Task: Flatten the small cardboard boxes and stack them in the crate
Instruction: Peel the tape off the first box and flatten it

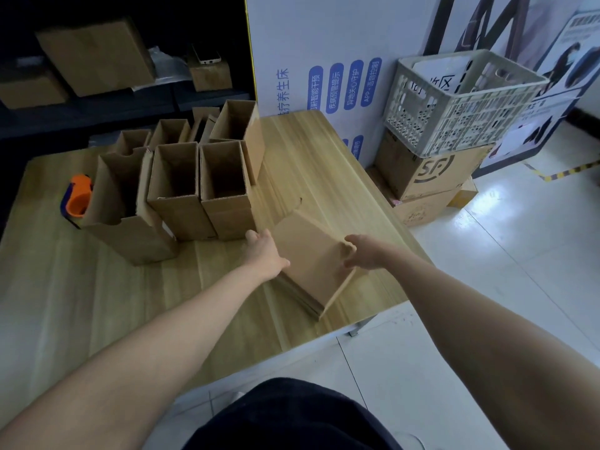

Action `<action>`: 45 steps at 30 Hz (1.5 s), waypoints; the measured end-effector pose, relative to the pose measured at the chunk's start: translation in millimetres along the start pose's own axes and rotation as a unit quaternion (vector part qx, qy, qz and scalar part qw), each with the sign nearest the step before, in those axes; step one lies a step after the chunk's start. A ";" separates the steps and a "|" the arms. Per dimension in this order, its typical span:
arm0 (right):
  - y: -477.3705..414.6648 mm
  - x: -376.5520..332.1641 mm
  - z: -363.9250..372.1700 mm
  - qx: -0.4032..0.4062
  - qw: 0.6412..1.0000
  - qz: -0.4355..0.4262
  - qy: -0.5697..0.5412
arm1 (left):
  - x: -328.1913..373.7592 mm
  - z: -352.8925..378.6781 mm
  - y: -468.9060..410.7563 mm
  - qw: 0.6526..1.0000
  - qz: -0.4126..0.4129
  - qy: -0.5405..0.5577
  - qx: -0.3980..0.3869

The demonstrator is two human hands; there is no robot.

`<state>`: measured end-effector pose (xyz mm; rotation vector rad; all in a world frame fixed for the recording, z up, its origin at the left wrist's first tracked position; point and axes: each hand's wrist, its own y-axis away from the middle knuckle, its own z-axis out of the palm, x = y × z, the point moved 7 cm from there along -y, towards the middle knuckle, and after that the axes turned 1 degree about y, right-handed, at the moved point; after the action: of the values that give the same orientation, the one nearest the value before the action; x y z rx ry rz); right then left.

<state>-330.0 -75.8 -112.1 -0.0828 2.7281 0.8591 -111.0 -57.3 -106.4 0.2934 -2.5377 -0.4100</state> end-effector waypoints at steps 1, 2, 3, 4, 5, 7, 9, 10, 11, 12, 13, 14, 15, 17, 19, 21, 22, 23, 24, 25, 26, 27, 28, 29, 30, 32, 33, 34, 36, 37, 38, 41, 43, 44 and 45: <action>1.1 2.4 1.4 0.002 1.000 0.001 0.001 | 2.3 7.7 3.5 1.000 0.010 -0.009 -0.010; 1.8 3.8 3.1 0.001 1.000 -0.001 0.000 | 3.8 17.0 6.8 0.999 0.020 -0.006 -0.031; 3.1 4.5 5.3 -0.007 1.000 -0.005 0.004 | 5.7 26.7 9.9 0.998 0.030 -0.001 -0.058; 4.5 5.3 8.1 -0.020 1.000 -0.008 0.017 | 7.2 35.3 12.6 0.996 0.040 0.007 -0.083; 5.6 6.5 10.8 -0.033 0.998 -0.009 0.043 | 8.7 41.7 14.8 0.994 0.049 0.016 -0.100; 5.6 11.9 14.1 -0.040 0.993 0.000 0.109 | 10.3 49.3 17.9 0.991 0.066 0.025 -0.111; 2.3 16.8 17.3 -0.029 0.989 0.012 0.143 | 9.4 53.6 19.4 0.990 0.078 0.032 -0.110; -0.8 17.5 18.6 -0.018 0.990 0.014 0.140 | 7.3 54.3 19.0 0.990 0.081 0.040 -0.108; -3.4 17.8 18.8 -0.004 0.990 0.015 0.139 | 5.2 54.5 18.2 0.989 0.082 0.052 -0.109; -4.5 18.5 17.8 0.010 0.989 0.015 0.147 | 3.8 54.5 17.3 0.988 0.081 0.069 -0.111; -4.7 19.0 16.1 0.020 0.987 0.012 0.158 | 2.5 53.6 16.2 0.987 0.077 0.088 -0.113; -5.4 19.3 14.8 0.026 0.985 0.008 0.169 | 0.9 52.0 15.1 0.985 0.073 0.106 -0.113; -6.0 20.0 14.1 0.029 0.985 0.007 0.172 | 0.0 49.8 14.3 0.985 0.069 0.118 -0.110; -6.3 19.9 9.7 0.037 0.988 -0.002 0.150 | 2.5 44.2 14.3 0.984 0.066 0.127 -0.105; -4.1 15.1 -3.1 0.050 0.993 -0.016 0.104 | 10.9 38.8 16.1 0.984 0.066 0.119 -0.115; -2.0 8.0 -26.7 0.077 0.995 -0.035 0.054 | 22.8 32.4 18.9 0.984 0.065 0.103 -0.131; 0.3 2.7 -41.3 0.096 0.994 -0.048 0.032 | 29.2 27.6 20.1 0.984 0.067 0.097 -0.135; 3.5 -2.4 -56.0 0.114 0.992 -0.060 0.009 | 35.1 21.7 21.1 0.984 0.074 0.088 -0.133; 7.0 -6.6 -69.9 0.131 0.989 -0.068 -0.013 | 40.8 14.7 21.6 0.986 0.086 0.075 -0.124; 10.1 -10.2 -82.2 0.144 0.986 -0.074 -0.033 | 45.9 7.2 21.7 0.987 0.099 0.061 -0.110; 12.2 -13.4 -91.9 0.153 0.984 -0.079 -0.045 | 49.8 -0.4 21.5 0.988 0.111 0.048 -0.094; 12.7 -16.4 -98.6 0.157 0.983 -0.082 -0.047 | 53.2 -7.0 21.5 0.989 0.123 0.039 -0.078; 12.0 -19.9 -103.2 0.158 0.983 -0.085 -0.043 | 56.1 -13.0 21.7 0.988 0.137 0.034 -0.062; 10.6 -23.2 -105.6 0.159 0.983 -0.086 -0.039 | 59.0 -17.4 22.0 0.987 0.153 0.029 -0.048; 9.5 -26.9 -106.6 0.162 0.982 -0.085 -0.040 | 61.0 -20.2 22.2 0.985 0.168 0.025 -0.038; 8.0 -34.1 -106.2 0.177 0.979 -0.084 -0.052 | 61.9 -22.5 21.6 0.982 0.185 0.028 -0.029; 8.2 -38.0 -104.5 0.185 0.977 -0.091 -0.049 | 60.2 -23.6 20.3 0.982 0.183 0.040 -0.028; 8.4 -42.5 -101.4 0.187 0.977 -0.105 -0.019 | 58.3 -25.4 18.0 0.982 0.177 0.056 -0.026; 12.1 -52.8 -91.9 0.180 0.967 -0.146 0.105 | 55.8 -29.8 12.1 0.982 0.164 0.087 -0.024; 14.1 -57.6 -87.8 0.185 0.953 -0.166 0.173 | 55.2 -32.4 9.2 0.981 0.160 0.104 -0.021; 15.3 -62.0 -84.0 0.191 0.937 -0.184 0.230 | 54.8 -35.7 6.4 0.980 0.158 0.123 -0.014; 8.3 -65.1 -73.4 0.171 0.922 -0.194 0.290 | 54.2 -44.5 1.1 0.973 0.170 0.154 0.009; 3.0 -65.1 -69.7 0.161 0.929 -0.186 0.275 | 54.0 -47.7 -1.4 0.972 0.178 0.152 0.021; 1.1 -66.7 -68.9 0.161 0.934 -0.188 0.256 | 54.4 -49.1 -2.3 0.972 0.180 0.147 0.027; -0.5 -69.2 -68.7 0.160 0.941 -0.191 0.231 | 55.6 -50.6 -3.0 0.973 0.183 0.135 0.036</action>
<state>-280.5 -117.4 -39.1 -0.8084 3.0726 0.3044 -128.7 -87.7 -39.9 -0.0901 -2.2756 -0.1245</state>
